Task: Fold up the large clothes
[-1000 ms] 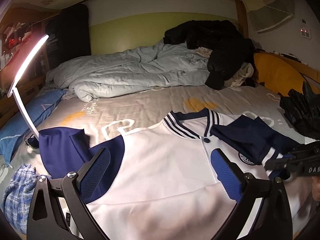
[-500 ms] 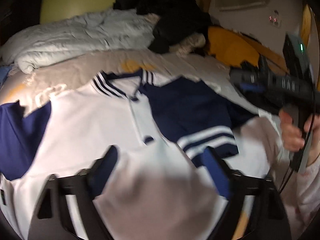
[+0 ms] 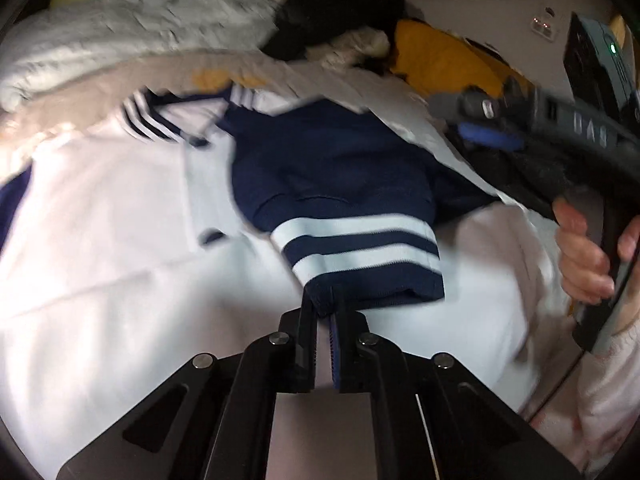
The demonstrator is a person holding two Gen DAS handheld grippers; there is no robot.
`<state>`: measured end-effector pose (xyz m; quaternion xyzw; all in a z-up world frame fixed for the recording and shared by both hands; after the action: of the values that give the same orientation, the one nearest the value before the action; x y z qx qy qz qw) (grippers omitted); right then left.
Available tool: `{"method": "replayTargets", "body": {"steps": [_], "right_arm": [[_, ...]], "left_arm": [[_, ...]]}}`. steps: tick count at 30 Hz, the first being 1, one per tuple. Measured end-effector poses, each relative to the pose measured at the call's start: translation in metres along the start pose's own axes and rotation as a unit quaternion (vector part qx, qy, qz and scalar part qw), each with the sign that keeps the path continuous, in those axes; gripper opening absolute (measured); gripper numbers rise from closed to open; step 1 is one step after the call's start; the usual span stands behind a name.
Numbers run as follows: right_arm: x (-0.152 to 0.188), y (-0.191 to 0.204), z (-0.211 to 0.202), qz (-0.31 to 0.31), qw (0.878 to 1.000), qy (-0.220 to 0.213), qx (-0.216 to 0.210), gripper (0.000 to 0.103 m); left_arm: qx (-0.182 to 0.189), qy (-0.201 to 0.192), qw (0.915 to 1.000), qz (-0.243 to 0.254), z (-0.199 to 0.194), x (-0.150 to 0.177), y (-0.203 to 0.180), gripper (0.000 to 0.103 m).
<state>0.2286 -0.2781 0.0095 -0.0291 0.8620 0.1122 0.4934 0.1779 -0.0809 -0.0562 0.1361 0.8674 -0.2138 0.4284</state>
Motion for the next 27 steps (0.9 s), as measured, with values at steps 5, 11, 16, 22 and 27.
{"method": "replayTargets", "body": {"steps": [5,11,16,22,27], "right_arm": [[0.002,0.001,-0.003,-0.032,0.999,-0.003,0.017,0.075],[0.002,-0.006,-0.003,-0.022,0.999,-0.003,0.028,0.075],[0.005,-0.009,-0.001,-0.029,0.999,0.002,0.042,0.075],[0.002,-0.018,-0.005,-0.023,0.998,-0.002,0.050,0.075],[0.002,-0.027,-0.006,-0.035,0.997,-0.007,0.073,0.075]], "left_arm": [[-0.163,-0.059,0.9841,0.041,-0.021,-0.027,0.040,0.005],[-0.271,-0.072,0.9599,0.004,-0.036,-0.051,0.110,0.005],[-0.403,-0.109,0.9057,0.077,-0.050,-0.070,0.150,0.005],[-0.440,-0.076,0.8924,0.065,-0.047,-0.068,0.188,0.005],[-0.470,-0.049,0.8766,0.089,-0.034,-0.059,0.198,0.005]]}}
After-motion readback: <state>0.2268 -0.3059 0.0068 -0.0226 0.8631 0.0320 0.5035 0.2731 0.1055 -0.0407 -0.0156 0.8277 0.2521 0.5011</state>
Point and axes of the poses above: each gripper's, at about its wrist camera, not at the fingertips, and z roughly the way its jaws point, y to its left, x to its underside, the point moved 5 cm from there along z, roughly the way its jaws point, and after that the axes turned 15 degrees about -y, right-handed, at the moved point
